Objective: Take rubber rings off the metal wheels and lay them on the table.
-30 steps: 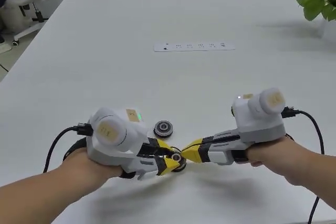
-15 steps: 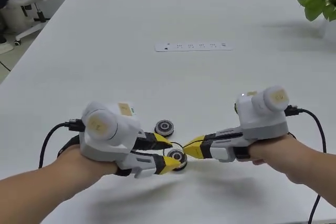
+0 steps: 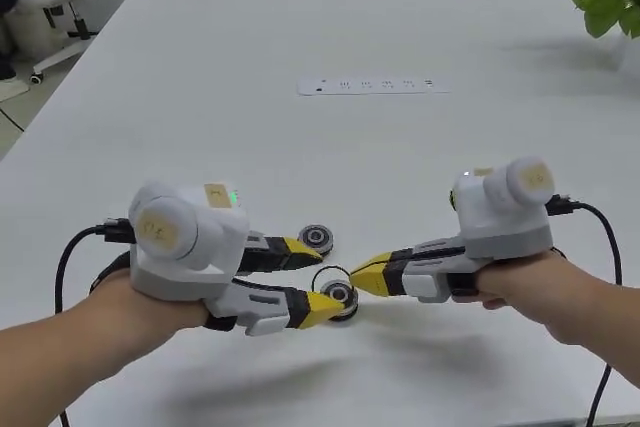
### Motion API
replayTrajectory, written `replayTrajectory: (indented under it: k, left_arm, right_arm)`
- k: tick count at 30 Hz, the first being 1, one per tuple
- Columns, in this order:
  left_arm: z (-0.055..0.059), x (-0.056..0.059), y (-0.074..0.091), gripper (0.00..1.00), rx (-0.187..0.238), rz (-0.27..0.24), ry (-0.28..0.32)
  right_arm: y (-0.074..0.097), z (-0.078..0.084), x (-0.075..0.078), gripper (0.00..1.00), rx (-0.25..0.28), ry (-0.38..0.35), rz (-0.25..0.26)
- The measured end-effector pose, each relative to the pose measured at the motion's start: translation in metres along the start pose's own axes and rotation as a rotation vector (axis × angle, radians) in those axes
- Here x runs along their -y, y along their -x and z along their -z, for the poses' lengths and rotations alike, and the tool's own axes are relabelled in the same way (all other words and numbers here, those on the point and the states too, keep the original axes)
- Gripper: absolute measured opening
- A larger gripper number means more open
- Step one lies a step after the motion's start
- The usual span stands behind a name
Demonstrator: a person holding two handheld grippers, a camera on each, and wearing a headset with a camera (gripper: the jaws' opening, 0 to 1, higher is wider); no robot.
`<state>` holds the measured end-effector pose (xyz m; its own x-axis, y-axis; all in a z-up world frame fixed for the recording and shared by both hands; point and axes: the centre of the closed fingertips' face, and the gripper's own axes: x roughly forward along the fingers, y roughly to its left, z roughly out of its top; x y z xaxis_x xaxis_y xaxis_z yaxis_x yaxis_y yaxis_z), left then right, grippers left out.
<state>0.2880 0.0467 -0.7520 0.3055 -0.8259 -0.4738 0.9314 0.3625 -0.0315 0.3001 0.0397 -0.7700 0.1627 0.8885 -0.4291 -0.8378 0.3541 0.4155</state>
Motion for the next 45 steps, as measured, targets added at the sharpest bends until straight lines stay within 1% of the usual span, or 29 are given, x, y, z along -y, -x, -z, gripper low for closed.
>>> replayTrajectory:
  k: [7,10,15,19,25,31,40,45]
  left_arm:
    - [-0.004,-0.003,0.007,0.42,0.017,-0.013,0.001]
    - [-0.005,-0.003,0.009,0.44,0.019,-0.013,0.0]
    - [-0.005,-0.003,0.013,0.48,0.02,-0.019,-0.005]
    - [-0.005,-0.003,0.015,0.52,0.026,-0.025,0.003]
    - [-0.006,-0.004,0.022,0.55,0.033,-0.035,0.013]
    - [-0.004,-0.006,0.029,0.58,0.034,-0.048,0.022]
    - [0.002,-0.009,0.04,0.62,0.032,-0.069,0.035]
    - [0.004,-0.012,0.045,0.64,0.032,-0.082,0.039]
  right_arm:
    - [-0.001,-0.004,-0.004,0.0,0.005,0.003,-0.011]
    - [-0.001,-0.006,-0.005,0.0,0.008,0.003,-0.015]
    - [-0.002,-0.008,-0.006,0.0,0.006,0.007,-0.023]
    - [-0.003,-0.011,-0.008,0.0,0.005,0.012,-0.029]
    - [-0.004,-0.013,-0.006,0.0,0.002,0.02,-0.038]
    - [-0.006,-0.017,-0.006,0.0,0.002,0.024,-0.044]
    - [-0.015,-0.02,-0.013,0.0,-0.007,0.031,-0.059]
    - [-0.02,-0.022,-0.016,0.0,-0.011,0.037,-0.067]
